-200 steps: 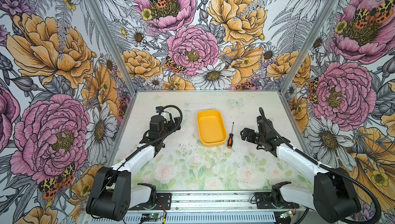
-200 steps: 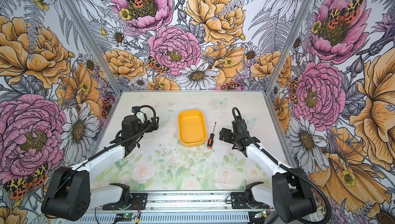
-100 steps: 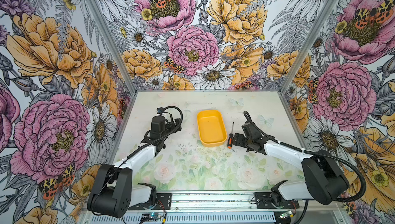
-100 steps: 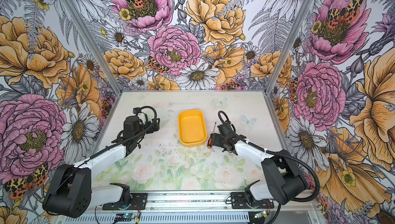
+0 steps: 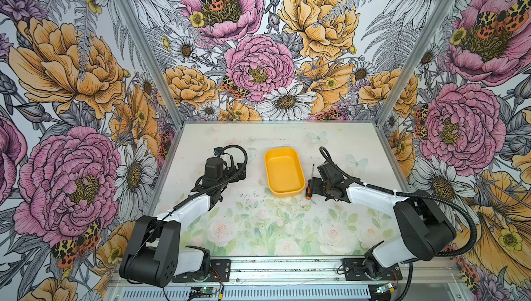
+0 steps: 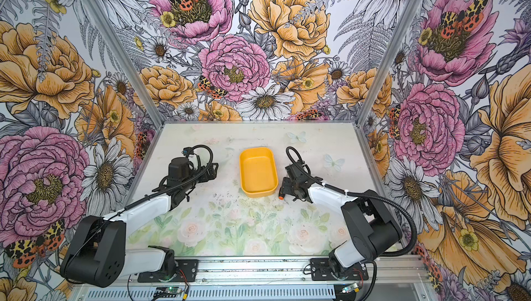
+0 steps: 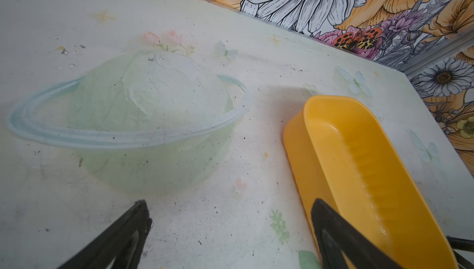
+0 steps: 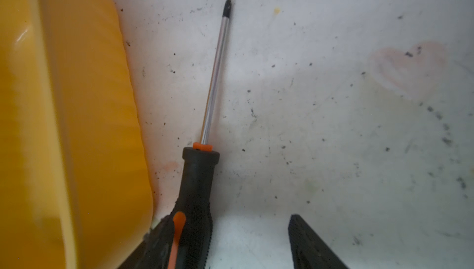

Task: Put the screwdriver in the bin
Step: Pick up the screwdriver from the center of the table.

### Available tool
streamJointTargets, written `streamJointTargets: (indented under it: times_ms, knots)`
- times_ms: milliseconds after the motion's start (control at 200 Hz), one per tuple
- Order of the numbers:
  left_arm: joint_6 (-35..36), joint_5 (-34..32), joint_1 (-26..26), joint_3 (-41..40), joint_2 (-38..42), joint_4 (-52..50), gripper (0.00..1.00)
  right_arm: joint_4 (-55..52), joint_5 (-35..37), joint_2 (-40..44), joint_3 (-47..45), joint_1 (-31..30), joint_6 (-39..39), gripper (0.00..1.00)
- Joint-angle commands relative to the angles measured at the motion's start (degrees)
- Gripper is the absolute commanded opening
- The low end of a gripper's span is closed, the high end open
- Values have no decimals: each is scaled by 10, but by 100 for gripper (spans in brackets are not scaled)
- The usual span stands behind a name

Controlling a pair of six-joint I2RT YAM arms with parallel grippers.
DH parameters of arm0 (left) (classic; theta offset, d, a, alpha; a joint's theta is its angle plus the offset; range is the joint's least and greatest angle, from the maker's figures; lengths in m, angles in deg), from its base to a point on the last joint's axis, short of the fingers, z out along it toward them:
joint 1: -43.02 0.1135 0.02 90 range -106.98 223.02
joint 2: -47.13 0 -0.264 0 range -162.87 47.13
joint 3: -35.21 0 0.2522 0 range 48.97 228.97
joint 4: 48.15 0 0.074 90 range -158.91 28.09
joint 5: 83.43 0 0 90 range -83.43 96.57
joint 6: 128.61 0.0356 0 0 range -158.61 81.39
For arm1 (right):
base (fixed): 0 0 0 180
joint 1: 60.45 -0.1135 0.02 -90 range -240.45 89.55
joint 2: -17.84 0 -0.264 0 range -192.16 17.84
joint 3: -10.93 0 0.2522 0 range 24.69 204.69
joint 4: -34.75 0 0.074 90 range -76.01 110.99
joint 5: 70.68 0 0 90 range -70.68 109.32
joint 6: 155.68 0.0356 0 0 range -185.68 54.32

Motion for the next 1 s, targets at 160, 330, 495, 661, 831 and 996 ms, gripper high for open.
streamJointTargets:
  times_ms: [160, 330, 495, 661, 831, 996]
  knots:
    - [-7, 17, 6, -8, -1, 20, 99, 0, 11, -27, 26, -10, 7, 68]
    - [-6, 18, 8, -7, -1, 20, 99, 1, 15, -28, 28, -16, 8, 67]
    - [-6, 19, 9, -9, -1, 19, 99, 1, 9, -38, 22, -17, 11, 60]
    - [-7, 21, 10, -11, 1, 18, 99, 0, 10, -46, 16, -19, 16, 54]
    - [-6, 22, 12, -12, 2, 17, 99, 0, 15, -49, 12, -19, 12, 49]
    - [-6, 22, 12, -13, 3, 17, 99, 0, 9, -61, 16, -19, -4, 41]
